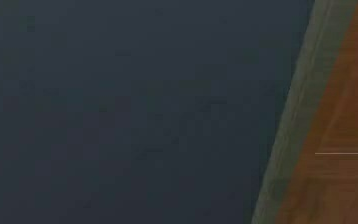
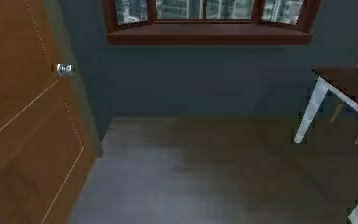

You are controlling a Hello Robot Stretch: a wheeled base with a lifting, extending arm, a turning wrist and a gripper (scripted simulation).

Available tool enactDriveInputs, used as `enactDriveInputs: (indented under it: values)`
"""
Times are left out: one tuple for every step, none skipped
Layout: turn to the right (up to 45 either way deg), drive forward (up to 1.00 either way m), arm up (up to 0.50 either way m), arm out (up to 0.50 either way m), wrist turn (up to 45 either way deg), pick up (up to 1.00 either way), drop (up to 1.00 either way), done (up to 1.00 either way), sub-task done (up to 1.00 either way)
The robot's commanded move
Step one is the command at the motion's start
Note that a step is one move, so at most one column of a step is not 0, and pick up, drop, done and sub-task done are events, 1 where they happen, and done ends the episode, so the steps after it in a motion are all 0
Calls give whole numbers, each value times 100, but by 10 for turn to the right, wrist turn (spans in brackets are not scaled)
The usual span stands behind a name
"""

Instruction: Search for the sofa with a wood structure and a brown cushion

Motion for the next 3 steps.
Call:
enactDriveInputs:
  values:
    - [-450, 0, 0, 0, 0, 0, 0, 0, 0]
    - [-450, 0, 0, 0, 0, 0, 0, 0, 0]
    - [-300, 0, 0, 0, 0, 0, 0, 0, 0]
